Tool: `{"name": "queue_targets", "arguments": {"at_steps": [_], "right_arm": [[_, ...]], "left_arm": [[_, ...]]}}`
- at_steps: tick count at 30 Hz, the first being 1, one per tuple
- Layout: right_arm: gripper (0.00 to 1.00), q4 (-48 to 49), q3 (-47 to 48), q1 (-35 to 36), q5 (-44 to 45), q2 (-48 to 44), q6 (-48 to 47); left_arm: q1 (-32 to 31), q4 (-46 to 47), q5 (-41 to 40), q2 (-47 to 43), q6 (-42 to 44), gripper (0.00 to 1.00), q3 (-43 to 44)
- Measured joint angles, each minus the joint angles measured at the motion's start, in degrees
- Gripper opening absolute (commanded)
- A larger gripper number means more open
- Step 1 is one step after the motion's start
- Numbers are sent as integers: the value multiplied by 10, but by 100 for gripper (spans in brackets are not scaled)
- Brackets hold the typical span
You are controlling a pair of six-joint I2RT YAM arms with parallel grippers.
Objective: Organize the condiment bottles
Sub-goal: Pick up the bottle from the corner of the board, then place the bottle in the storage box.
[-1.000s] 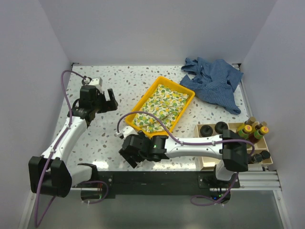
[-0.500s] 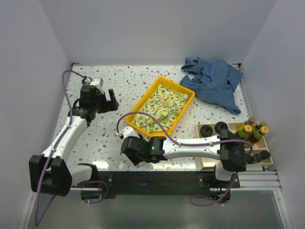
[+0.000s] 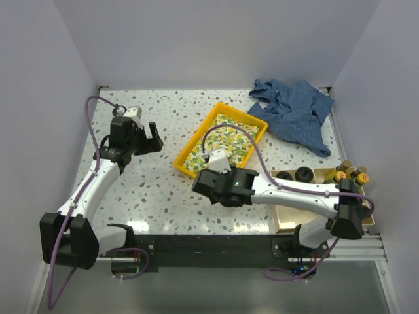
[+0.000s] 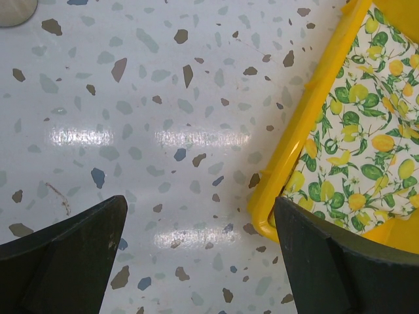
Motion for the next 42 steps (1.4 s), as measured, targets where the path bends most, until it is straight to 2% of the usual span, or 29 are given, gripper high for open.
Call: {"name": "queue_targets", "arguments": {"at_steps": [10,19,31,42], "right_arm": [[0,-73,-37,-178,47,-221,28],[0,-153,-57,-251,62,-251,61],[0,-175,-112,-261,56,-333,71],[0,-170,-143,-261,31,-369,55]], "left_arm": [[0,0,0,0,0,100,0],[0,0,-1,0,0,100,0],[0,0,-2,0,0,100,0],[0,0,-2,0,0,100,0]]}}
